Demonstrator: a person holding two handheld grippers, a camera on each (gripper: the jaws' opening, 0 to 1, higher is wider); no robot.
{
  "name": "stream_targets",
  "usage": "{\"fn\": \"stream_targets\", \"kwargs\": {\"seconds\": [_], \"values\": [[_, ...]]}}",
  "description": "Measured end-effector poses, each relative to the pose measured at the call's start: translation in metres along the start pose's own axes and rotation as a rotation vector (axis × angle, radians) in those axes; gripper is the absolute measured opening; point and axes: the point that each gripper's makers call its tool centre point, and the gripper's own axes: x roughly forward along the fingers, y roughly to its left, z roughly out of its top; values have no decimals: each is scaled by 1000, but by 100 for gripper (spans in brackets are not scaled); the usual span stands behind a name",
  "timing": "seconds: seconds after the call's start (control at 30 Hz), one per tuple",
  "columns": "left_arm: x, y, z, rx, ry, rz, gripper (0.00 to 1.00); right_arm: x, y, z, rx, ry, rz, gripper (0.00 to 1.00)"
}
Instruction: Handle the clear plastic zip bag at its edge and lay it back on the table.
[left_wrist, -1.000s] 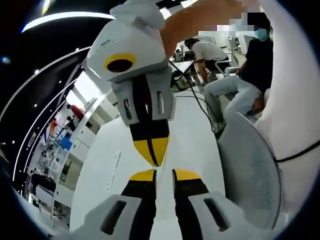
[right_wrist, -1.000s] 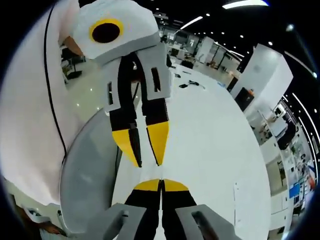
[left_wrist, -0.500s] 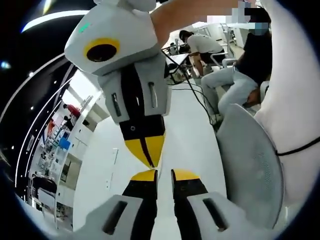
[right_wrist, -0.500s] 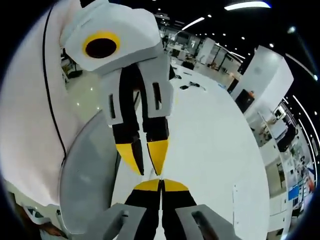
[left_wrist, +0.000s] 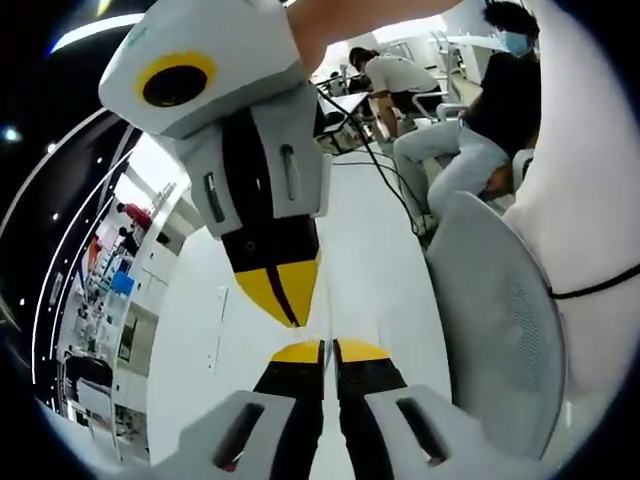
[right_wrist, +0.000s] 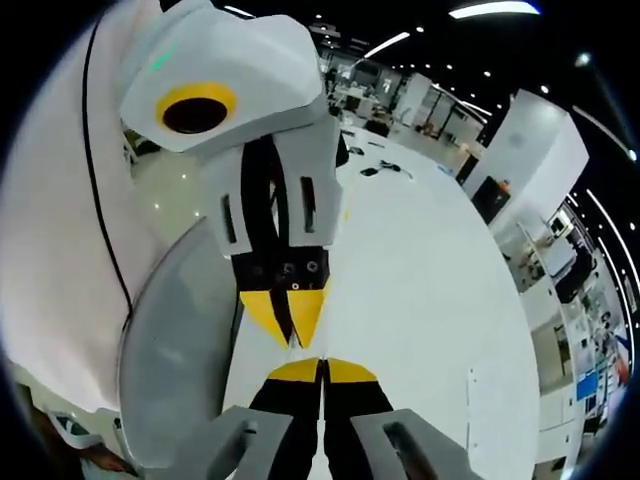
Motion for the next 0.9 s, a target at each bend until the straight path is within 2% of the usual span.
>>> {"fn": "stream_targets", "kwargs": {"seconds": [0.2,0.3,0.47,0.7,0.9], "values": [[5,-5,-3,49,45,-35,0,2,3,1,4,5,11,0],[7,-7,-2,100,63,-36,1,3,4,2,7,5,14,0],[9,-10,1,144,60,-32,1,4,6,3,1,10,18,0],[12,-15,-3,151,77,-45,3,3,8,7,6,2,23,0],[13,-20,-5,134,77,-68,0,2,8,8,14,-4,23,0]]}}
